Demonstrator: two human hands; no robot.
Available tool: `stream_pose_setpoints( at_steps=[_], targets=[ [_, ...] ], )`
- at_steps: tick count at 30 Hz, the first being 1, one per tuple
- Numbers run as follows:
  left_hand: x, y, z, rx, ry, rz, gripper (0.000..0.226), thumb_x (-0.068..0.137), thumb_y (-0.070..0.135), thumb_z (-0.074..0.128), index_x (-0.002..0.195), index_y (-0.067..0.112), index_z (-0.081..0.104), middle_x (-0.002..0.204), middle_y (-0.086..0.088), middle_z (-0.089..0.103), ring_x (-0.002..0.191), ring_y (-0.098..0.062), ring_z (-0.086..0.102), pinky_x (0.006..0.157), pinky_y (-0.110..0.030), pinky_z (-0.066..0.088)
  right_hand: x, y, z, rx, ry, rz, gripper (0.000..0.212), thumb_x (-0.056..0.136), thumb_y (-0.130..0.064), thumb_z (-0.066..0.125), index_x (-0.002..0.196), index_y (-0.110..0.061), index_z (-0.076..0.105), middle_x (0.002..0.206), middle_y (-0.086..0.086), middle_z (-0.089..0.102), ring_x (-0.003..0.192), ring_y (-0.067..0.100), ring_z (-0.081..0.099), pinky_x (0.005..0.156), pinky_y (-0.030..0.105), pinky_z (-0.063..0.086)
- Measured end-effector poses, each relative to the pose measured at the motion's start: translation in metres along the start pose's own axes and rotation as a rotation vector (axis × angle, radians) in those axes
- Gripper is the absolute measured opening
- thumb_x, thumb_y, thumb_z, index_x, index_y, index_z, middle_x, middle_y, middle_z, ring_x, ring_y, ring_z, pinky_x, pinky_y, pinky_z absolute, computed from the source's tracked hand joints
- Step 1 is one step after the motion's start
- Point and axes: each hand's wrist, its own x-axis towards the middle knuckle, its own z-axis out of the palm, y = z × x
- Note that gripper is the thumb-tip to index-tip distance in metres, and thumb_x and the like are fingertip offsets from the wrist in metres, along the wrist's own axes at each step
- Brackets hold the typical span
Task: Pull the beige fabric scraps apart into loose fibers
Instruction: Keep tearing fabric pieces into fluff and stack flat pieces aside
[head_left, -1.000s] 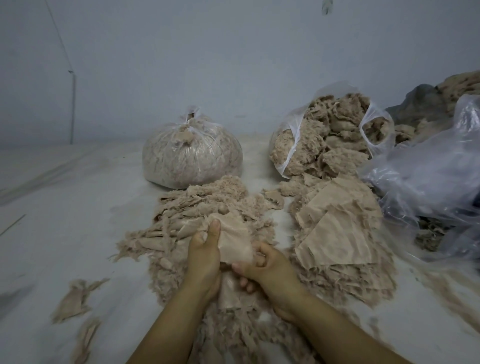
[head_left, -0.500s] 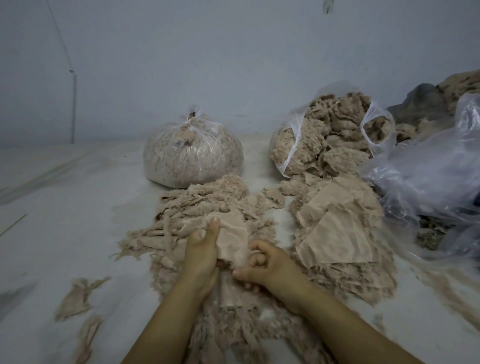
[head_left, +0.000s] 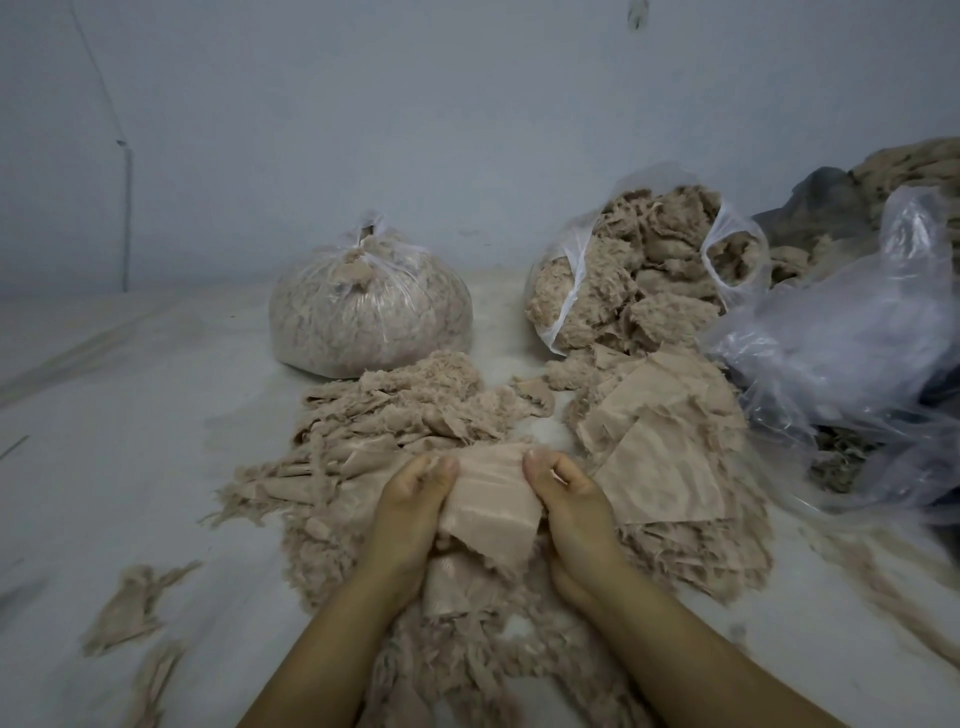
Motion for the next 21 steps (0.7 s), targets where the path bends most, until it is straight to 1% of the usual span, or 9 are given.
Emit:
stream_pose_setpoints(
  at_steps=[2, 4, 7, 9, 11, 13, 15, 18, 21],
  targets=[
    [0.002, 0.000, -0.001, -0.004, 0.069, 0.015, 0.024, 0.091, 0.031, 0.055, 0.089, 0.011, 0.068, 0.074, -0.006, 0.069, 0.060, -0.017, 0.064, 0.050, -0.022, 0.049, 0.000, 0.001, 0.001, -0.019, 0.021, -0.045, 0.017, 0.091, -0.023, 0.061, 0.081, -0.012, 0.071, 0.086, 0.015, 0.071, 0.079, 0.027, 0.065, 0.077, 0.041, 0.052],
    [0.002, 0.000, -0.001, -0.040, 0.107, 0.001, 0.029, 0.096, 0.023, 0.050, 0.076, 0.009, 0.067, 0.080, -0.008, 0.070, 0.071, -0.020, 0.064, 0.061, -0.023, 0.051, 0.000, 0.001, 0.001, -0.039, 0.058, -0.061, 0.022, 0.093, -0.025, 0.059, 0.079, -0.013, 0.071, 0.083, 0.014, 0.069, 0.077, 0.027, 0.063, 0.075, 0.040, 0.051],
    [-0.002, 0.006, 0.006, -0.132, 0.101, -0.035, 0.045, 0.098, 0.015, 0.045, 0.059, 0.017, 0.066, 0.061, 0.001, 0.065, 0.057, -0.008, 0.062, 0.053, -0.019, 0.049, 0.001, 0.001, 0.002, -0.073, 0.097, -0.084, 0.029, 0.096, -0.024, 0.056, 0.083, 0.001, 0.062, 0.081, 0.015, 0.059, 0.078, 0.026, 0.054, 0.073, 0.041, 0.045],
    [-0.005, 0.011, 0.011, -0.125, 0.080, -0.039, 0.041, 0.099, 0.015, 0.043, 0.065, 0.015, 0.066, 0.056, 0.002, 0.063, 0.048, -0.007, 0.059, 0.044, -0.017, 0.046, 0.002, -0.002, 0.003, -0.138, 0.147, -0.149, 0.024, 0.097, -0.023, 0.054, 0.080, -0.008, 0.063, 0.077, 0.009, 0.059, 0.075, 0.021, 0.053, 0.071, 0.037, 0.045],
    [-0.007, 0.014, 0.014, -0.008, 0.079, -0.006, 0.031, 0.099, 0.022, 0.046, 0.078, 0.006, 0.062, 0.055, -0.001, 0.057, 0.043, -0.008, 0.052, 0.039, -0.017, 0.041, 0.002, -0.009, 0.003, -0.257, 0.190, -0.276, 0.022, 0.097, -0.022, 0.052, 0.079, -0.016, 0.061, 0.069, -0.001, 0.056, 0.066, 0.009, 0.050, 0.062, 0.024, 0.043],
    [-0.004, 0.017, 0.015, 0.119, 0.131, 0.047, 0.031, 0.098, 0.023, 0.048, 0.084, -0.002, 0.060, 0.059, -0.003, 0.054, 0.048, -0.009, 0.049, 0.045, -0.020, 0.040, 0.003, -0.020, 0.003, -0.347, 0.186, -0.391, 0.021, 0.097, -0.022, 0.052, 0.079, -0.016, 0.061, 0.063, -0.009, 0.052, 0.056, 0.001, 0.044, 0.054, 0.015, 0.039],
    [0.002, 0.022, 0.014, 0.191, 0.176, 0.090, 0.032, 0.099, 0.021, 0.046, 0.081, -0.005, 0.056, 0.054, -0.002, 0.046, 0.044, -0.009, 0.041, 0.044, -0.020, 0.034, 0.007, -0.033, -0.002, -0.401, 0.184, -0.443, 0.020, 0.097, -0.022, 0.053, 0.079, -0.017, 0.061, 0.059, -0.014, 0.051, 0.055, -0.002, 0.043, 0.053, 0.014, 0.037],
    [0.007, 0.024, 0.008, 0.136, 0.187, 0.085, 0.030, 0.100, 0.022, 0.044, 0.077, 0.005, 0.052, 0.044, 0.002, 0.032, 0.035, -0.007, 0.025, 0.035, -0.016, 0.020, 0.017, -0.053, -0.022, -0.472, 0.217, -0.451, 0.018, 0.095, -0.023, 0.056, 0.080, -0.018, 0.064, 0.065, -0.009, 0.058, 0.060, 0.004, 0.048, 0.058, 0.020, 0.041],
    [0.011, 0.019, 0.002, 0.124, 0.177, 0.010, 0.030, 0.100, 0.027, 0.044, 0.079, 0.008, 0.052, 0.046, 0.002, 0.034, 0.037, -0.009, 0.026, 0.037, -0.017, 0.019, 0.027, -0.072, -0.047, -0.627, 0.254, -0.396, 0.016, 0.093, -0.029, 0.059, 0.081, -0.023, 0.067, 0.075, -0.007, 0.066, 0.069, 0.008, 0.057, 0.060, 0.019, 0.043]
  ],
)
